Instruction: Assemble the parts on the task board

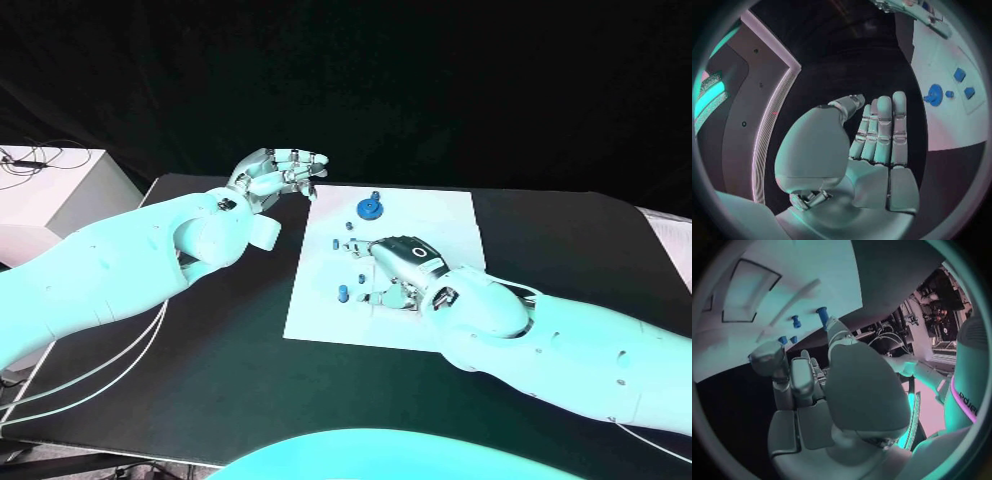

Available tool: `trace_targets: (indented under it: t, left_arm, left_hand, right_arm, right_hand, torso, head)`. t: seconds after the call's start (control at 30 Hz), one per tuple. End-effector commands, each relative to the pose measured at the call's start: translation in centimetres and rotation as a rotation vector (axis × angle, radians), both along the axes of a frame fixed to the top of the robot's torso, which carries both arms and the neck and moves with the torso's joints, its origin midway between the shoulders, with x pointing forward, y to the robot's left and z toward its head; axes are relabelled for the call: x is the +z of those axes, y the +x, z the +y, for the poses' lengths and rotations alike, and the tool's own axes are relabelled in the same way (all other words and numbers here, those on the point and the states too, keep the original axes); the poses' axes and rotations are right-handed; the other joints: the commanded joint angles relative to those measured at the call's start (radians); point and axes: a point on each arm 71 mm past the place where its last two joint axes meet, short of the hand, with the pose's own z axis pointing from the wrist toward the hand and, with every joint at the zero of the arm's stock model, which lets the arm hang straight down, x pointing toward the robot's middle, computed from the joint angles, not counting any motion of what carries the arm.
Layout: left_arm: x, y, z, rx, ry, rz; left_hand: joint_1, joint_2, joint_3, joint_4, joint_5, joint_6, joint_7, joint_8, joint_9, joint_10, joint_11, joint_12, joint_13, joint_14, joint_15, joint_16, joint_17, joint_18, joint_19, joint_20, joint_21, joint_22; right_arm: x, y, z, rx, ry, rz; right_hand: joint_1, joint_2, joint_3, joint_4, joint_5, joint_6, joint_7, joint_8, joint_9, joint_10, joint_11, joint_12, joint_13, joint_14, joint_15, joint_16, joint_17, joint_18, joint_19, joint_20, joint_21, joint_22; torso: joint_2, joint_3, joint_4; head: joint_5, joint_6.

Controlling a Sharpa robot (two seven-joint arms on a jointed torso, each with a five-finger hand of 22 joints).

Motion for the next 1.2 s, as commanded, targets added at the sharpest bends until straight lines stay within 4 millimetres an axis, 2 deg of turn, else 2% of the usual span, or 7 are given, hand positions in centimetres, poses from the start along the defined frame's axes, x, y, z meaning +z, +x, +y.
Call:
trace_targets:
  t: [0.03, 0.37, 0.47, 0.6, 0.7, 0.87, 1.2]
  left_arm:
    - [0.0, 0.0, -0.2, -0.017, -0.013, -0.001]
    - [-0.4, 0.2, -0.1, -0.015, -0.016, 0.007]
    - [-0.7, 0.1, -0.1, -0.016, -0.017, 0.013]
    - [-1.0, 0.0, -0.1, -0.017, -0.017, 0.020]
    - [-1.2, -0.1, -0.1, -0.017, -0.017, 0.026]
    - [-1.6, -0.4, -0.3, -0.024, -0.017, 0.036]
    - [-1.6, -0.6, -0.7, -0.028, -0.024, 0.027]
  left_hand:
    - [-0.005, 0.000, 0.000, 0.003, 0.005, -0.008, -0.001, 0.001, -0.001, -0.006, 0.003, 0.007, 0.001, -0.002, 0.003, -0.006, 0.000, 0.006, 0.006, 0.001, -0.003, -0.002]
    - [-0.005, 0.000, 0.001, 0.003, 0.005, -0.008, -0.001, 0.001, -0.002, -0.006, 0.003, 0.007, 0.001, -0.002, 0.003, -0.006, 0.000, 0.006, 0.006, 0.001, -0.003, -0.002]
    - [-0.004, 0.000, 0.001, 0.003, 0.005, -0.008, -0.001, 0.001, -0.002, -0.006, 0.003, 0.008, 0.001, -0.002, 0.003, -0.006, 0.000, 0.007, 0.006, 0.001, -0.004, -0.002]
    - [-0.004, 0.000, 0.001, 0.003, 0.005, -0.008, -0.001, 0.001, -0.002, -0.006, 0.003, 0.008, 0.001, -0.002, 0.003, -0.006, 0.000, 0.007, 0.006, 0.001, -0.004, -0.002]
    - [-0.004, 0.000, 0.001, 0.003, 0.005, -0.008, -0.001, 0.001, -0.002, -0.006, 0.003, 0.008, 0.001, -0.002, 0.003, -0.006, 0.000, 0.007, 0.006, 0.001, -0.004, -0.002]
    - [-0.004, 0.001, 0.002, 0.003, 0.005, -0.008, -0.001, 0.001, -0.002, -0.006, 0.003, 0.008, 0.001, -0.002, 0.003, -0.006, 0.000, 0.007, 0.007, 0.001, -0.004, -0.003]
    - [-0.002, 0.001, 0.002, 0.003, 0.005, -0.008, -0.001, 0.001, -0.002, -0.006, 0.002, 0.009, 0.001, -0.002, 0.003, -0.006, 0.000, 0.007, 0.007, 0.001, -0.004, -0.003]
  right_arm:
    - [1.7, 0.8, -1.9, -0.043, 0.185, 0.100]
    - [5.4, 3.4, -10.4, -0.226, 0.363, 0.300]
    - [5.7, 3.8, -13.3, -0.306, 0.339, 0.359]
    - [5.2, 4.0, -16.1, -0.413, 0.221, 0.443]
    - [4.7, 4.0, -17.7, -0.488, 0.097, 0.463]
    - [4.0, 3.7, -19.5, -0.613, -0.058, 0.498]
    - [2.5, 3.1, -18.7, -0.679, -0.184, 0.581]
  right_hand:
    - [-0.001, 0.040, 0.033, -0.005, -0.003, 0.103, 0.014, 0.028, 0.025, 0.117, -0.008, 0.026, 0.006, 0.003, -0.003, -0.012, -0.016, 0.015, 0.000, -0.002, -0.017, -0.010]
    - [-0.033, 0.058, 0.184, -0.007, 0.014, 0.348, -0.015, 0.128, 0.056, 0.429, -0.056, 0.090, 0.032, 0.007, -0.043, -0.013, -0.005, 0.009, 0.017, -0.035, 0.017, 0.024]
    - [-0.069, 0.037, 0.209, -0.009, 0.013, 0.367, -0.033, 0.149, 0.080, 0.488, -0.076, 0.120, 0.077, 0.053, -0.059, 0.080, 0.178, -0.006, 0.040, -0.051, 0.092, 0.084]
    - [-0.244, 0.053, 0.162, -0.010, 0.059, 0.378, -0.070, 0.183, 0.139, 0.531, -0.106, 0.316, 0.296, 0.033, -0.083, 0.045, 0.113, -0.006, 0.040, -0.071, 0.080, 0.081]
    - [-0.283, 0.072, 0.114, -0.012, -0.085, 0.365, -0.073, 0.199, 0.191, 0.491, -0.113, 0.606, 0.633, 0.051, -0.088, 0.080, 0.185, -0.021, 0.065, -0.081, 0.167, 0.153]
    - [-0.408, 0.102, 0.025, -0.003, 0.082, 0.399, -0.092, 0.237, 0.254, 0.590, -0.132, 1.073, 1.118, 0.085, -0.103, 0.172, 0.389, -0.040, 0.088, -0.091, 0.279, 0.245]
    - [-0.491, 0.146, -0.060, -0.002, 0.093, 0.421, -0.118, 0.316, 0.365, 0.661, -0.151, 1.268, 1.315, 0.113, -0.118, 0.238, 0.560, -0.054, 0.103, -0.103, 0.358, 0.310]
  torso:
    - [-0.001, 0.0008, -0.0023]
    - [-0.016, 0.0083, -0.0147]
    - [-0.020, 0.0106, -0.0203]
    - [-0.026, 0.0138, -0.0264]
    - [-0.029, 0.0166, -0.0297]
    - [-0.032, 0.0171, -0.0301]
    - [-0.031, 0.0138, -0.0280]
  head:
    - [-0.012, 0.011]
    - [-0.062, 0.032]
    - [-0.082, 0.037]
    - [-0.098, 0.041]
    - [-0.113, 0.040]
    - [-0.143, 0.046]
    - [-0.159, 0.043]
